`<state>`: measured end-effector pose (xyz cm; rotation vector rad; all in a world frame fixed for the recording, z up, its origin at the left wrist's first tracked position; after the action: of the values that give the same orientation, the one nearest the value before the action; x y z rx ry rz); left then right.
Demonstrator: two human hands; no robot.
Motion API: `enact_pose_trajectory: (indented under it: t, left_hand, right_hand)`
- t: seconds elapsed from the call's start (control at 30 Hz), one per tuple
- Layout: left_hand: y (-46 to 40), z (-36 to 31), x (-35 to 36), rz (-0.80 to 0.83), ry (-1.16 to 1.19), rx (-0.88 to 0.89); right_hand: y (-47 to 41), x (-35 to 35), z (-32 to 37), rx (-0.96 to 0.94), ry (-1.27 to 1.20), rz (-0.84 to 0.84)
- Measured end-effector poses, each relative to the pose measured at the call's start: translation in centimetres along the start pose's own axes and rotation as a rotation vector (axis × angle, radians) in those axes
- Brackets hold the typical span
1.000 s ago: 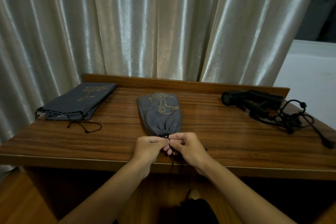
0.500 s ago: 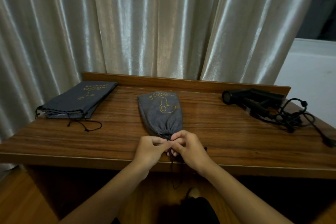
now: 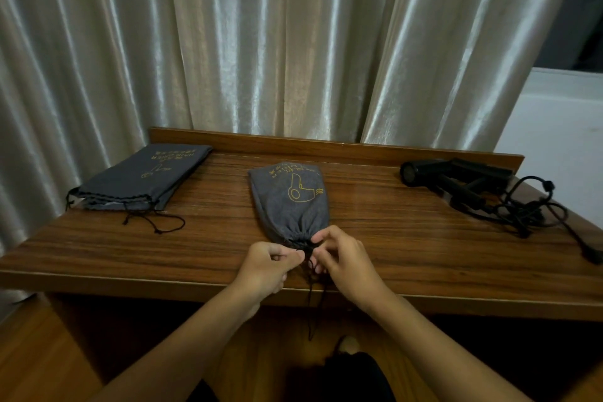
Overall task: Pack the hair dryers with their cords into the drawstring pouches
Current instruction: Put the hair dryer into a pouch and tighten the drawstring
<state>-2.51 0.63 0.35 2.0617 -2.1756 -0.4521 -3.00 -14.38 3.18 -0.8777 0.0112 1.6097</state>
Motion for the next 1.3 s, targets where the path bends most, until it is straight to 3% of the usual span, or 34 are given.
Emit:
enact_pose_trajectory:
  t: [0.33,0.53,0.73,1.03,1.3]
  left_hand:
    - [-0.8,0.3,-0.1,0.062,-0.028,-0.004]
    - [-0.5,0.2,-0.2,0.085,-0.155,0.038]
    - [0.3,0.0,0.2,0.076,-0.042,0.136]
    - [1.0,-0.2,0.2,0.065,-0.046,0.213]
    - [1.0,-0.1,0.3,0.075,-0.046,0.213]
  right_hand:
    - [0.3,0.5,-0.6,0.097,-0.190,-0.016]
    - [0.4,-0.6,-0.5,0.101,-0.006,-0.028]
    - [0.6,0.9,0.6,0.127,0.351,-0.079]
    - [0.8,2.5,0.5,0.372,0.073,-0.424]
    - [1.2,3.2,-0.7,0.554,-0.447,-0.579]
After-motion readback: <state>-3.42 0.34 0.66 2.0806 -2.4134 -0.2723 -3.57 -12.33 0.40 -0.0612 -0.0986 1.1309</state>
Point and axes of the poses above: each hand's wrist, its own y-axis away from the middle knuckle, its own x-axis out of the palm, z = x × y, the point moved 6 cm from there along -y, towards the middle knuckle, and after that the axes turned 11 degrees about -x, right-handed, at the moved point
